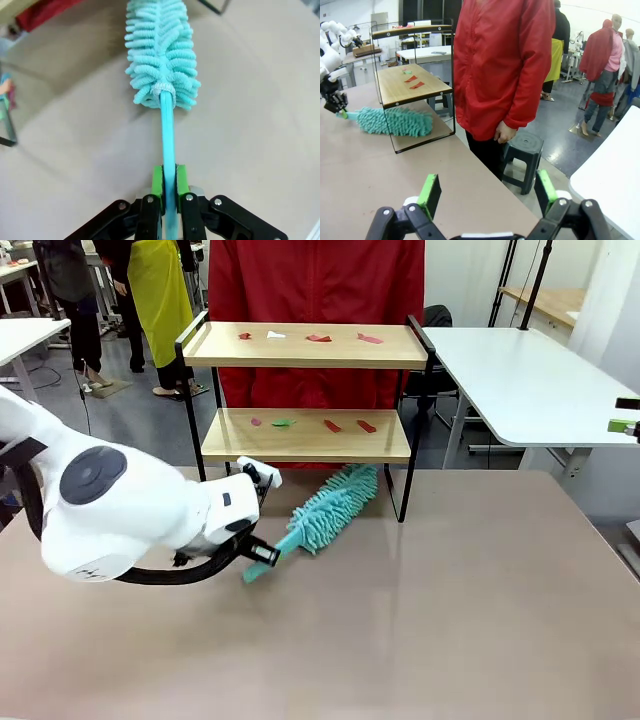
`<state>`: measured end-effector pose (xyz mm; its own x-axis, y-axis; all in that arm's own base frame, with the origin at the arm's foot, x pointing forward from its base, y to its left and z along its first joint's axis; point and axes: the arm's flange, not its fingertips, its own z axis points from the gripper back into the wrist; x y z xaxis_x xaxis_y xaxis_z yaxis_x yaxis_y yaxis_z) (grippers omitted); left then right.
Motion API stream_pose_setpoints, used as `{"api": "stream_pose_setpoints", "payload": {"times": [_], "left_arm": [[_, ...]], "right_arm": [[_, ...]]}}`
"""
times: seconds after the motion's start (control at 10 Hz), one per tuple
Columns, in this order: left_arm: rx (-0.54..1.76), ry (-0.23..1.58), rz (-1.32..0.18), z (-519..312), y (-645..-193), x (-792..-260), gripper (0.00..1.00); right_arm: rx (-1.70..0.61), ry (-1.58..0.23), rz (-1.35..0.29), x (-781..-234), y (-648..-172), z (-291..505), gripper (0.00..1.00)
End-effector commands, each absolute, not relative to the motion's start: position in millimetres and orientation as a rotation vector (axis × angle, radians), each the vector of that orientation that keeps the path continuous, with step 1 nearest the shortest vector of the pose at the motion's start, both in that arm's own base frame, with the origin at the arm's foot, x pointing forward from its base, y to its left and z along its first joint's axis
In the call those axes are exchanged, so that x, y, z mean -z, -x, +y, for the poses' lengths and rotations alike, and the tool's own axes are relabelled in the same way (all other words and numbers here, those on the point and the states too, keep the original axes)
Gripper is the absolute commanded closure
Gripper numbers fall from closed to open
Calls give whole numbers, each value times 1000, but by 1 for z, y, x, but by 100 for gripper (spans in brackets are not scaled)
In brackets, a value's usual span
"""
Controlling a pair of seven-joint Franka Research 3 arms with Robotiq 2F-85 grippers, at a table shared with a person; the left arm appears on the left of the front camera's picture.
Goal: Clean the shelf.
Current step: Clean the specific section of the Shelf indicated by the human with the Duster.
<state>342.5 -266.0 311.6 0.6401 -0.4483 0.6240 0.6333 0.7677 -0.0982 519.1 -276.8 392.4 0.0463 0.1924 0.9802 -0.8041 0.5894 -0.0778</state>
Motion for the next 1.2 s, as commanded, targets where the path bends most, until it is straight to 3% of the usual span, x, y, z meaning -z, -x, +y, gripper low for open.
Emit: {"api": "stream_pose_setpoints", "payload": {"times": [0.0,0.3,0.4,0.7,1.1], "left_arm": [[691,411,-541,-151,-333,-414,87],[721,487,-556,-135,-334,-427,87],[740,343,-569,-194,-331,-300,87],[749,263,-588,-168,-331,-308,87],[1001,273,-569,-149,-332,-347,87]], "right_arm": [[-825,-588,-1299,-398,-520,-275,0],[-825,-588,-1299,-398,-520,-275,0],[-825,-588,-1299,-398,-520,-275,0],[-825,-588,-1299,-398,-520,-275,0],[-825,-588,-1299,-398,-520,-275,0]]}}
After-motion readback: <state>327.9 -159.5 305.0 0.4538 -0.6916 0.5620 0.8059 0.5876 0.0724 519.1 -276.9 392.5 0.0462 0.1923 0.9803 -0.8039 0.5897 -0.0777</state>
